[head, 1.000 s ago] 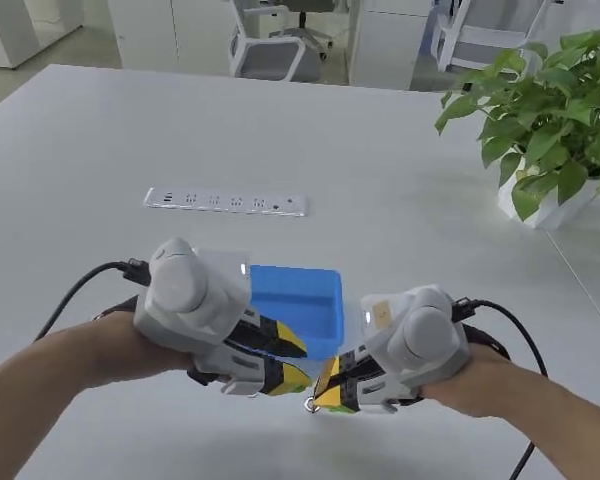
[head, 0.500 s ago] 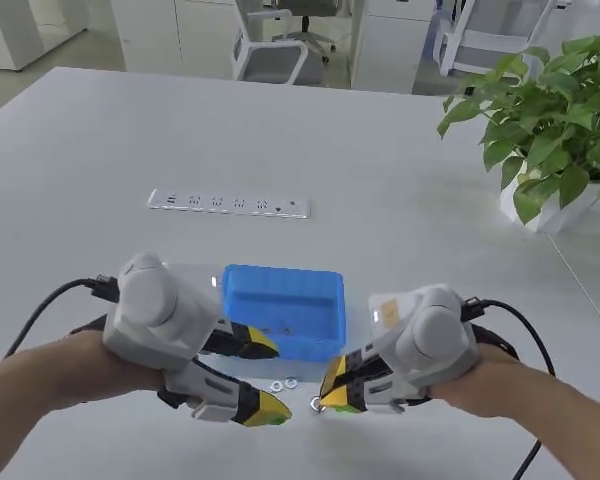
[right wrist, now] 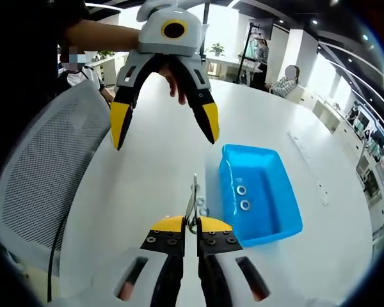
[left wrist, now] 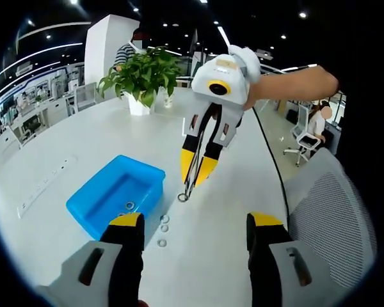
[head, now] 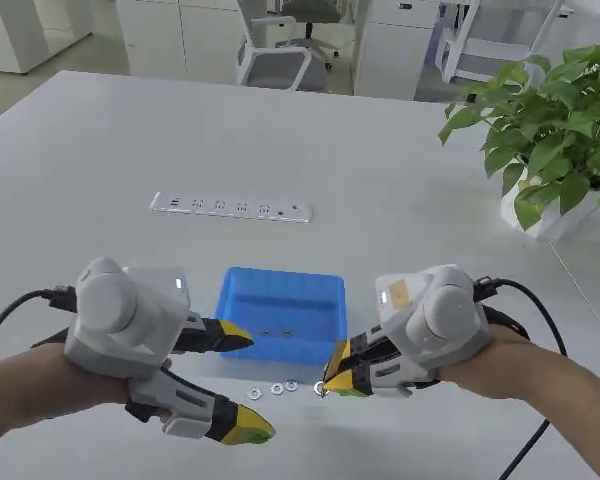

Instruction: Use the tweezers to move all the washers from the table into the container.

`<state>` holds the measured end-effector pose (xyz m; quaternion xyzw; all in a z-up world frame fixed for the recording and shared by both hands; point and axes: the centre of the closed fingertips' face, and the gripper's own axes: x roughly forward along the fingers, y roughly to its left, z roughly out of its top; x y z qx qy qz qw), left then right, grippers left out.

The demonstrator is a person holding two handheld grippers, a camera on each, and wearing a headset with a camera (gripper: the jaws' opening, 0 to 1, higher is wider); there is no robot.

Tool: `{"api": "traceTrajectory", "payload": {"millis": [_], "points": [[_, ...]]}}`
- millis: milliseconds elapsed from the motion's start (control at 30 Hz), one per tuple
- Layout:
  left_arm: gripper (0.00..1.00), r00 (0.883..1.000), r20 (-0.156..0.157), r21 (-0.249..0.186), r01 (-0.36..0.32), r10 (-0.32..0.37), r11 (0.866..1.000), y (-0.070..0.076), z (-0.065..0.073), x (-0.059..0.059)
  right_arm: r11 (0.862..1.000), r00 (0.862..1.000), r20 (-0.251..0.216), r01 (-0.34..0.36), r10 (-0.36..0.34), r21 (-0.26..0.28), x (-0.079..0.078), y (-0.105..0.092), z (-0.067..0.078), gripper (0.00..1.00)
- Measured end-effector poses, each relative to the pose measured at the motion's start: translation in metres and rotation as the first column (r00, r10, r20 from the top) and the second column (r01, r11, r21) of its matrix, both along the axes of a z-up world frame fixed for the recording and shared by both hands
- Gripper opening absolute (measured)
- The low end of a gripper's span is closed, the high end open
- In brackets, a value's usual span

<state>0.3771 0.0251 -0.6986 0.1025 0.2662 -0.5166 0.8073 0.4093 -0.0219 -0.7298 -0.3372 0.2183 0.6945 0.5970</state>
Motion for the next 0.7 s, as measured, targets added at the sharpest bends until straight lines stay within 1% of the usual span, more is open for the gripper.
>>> {"api": "traceTrajectory", "payload": {"millis": [67, 167, 233, 333, 433, 533, 700], "points": [[0.74, 1.0, 0.009, -0.011, -0.011, 0.011, 1.0, 0.002, 0.003, 0.0, 1.0, 1.0, 0.004, -0.003, 0.003, 0.005, 0.002, 0.001, 0.006, 0.06], [0.79, 1.0, 0.002, -0.017, -0.027, 0.027, 0.999, 0.005, 0.005, -0.002, 1.0, 1.0, 0.012, -0.018, 0.017, 0.001, 0.004, 0.003, 0.012, 0.06], [0.81, 0.999, 0.006, -0.02, -0.037, 0.037, 0.999, 0.007, 0.006, -0.002, 1.0, 0.999, 0.015, -0.029, 0.029, 0.0, 0.005, 0.005, 0.016, 0.06], [0.82, 0.999, 0.011, -0.031, -0.05, 0.051, 0.998, 0.009, 0.009, -0.004, 0.999, 0.999, 0.026, -0.037, 0.037, 0.003, 0.01, 0.008, 0.022, 0.06], [0.83, 0.998, 0.007, -0.045, -0.068, 0.068, 0.997, 0.01, 0.011, -0.006, 0.999, 0.998, 0.039, -0.044, 0.044, 0.009, 0.017, 0.011, 0.028, 0.06], [0.86, 0.996, 0.001, -0.054, -0.086, 0.086, 0.995, 0.012, 0.013, -0.009, 0.999, 0.998, 0.054, -0.046, 0.045, 0.011, 0.026, 0.015, 0.032, 0.06], [0.9, 0.994, -0.001, -0.06, -0.111, 0.111, 0.992, 0.015, 0.015, -0.01, 0.999, 0.997, 0.068, -0.044, 0.043, 0.016, 0.041, 0.02, 0.034, 0.06]]}}
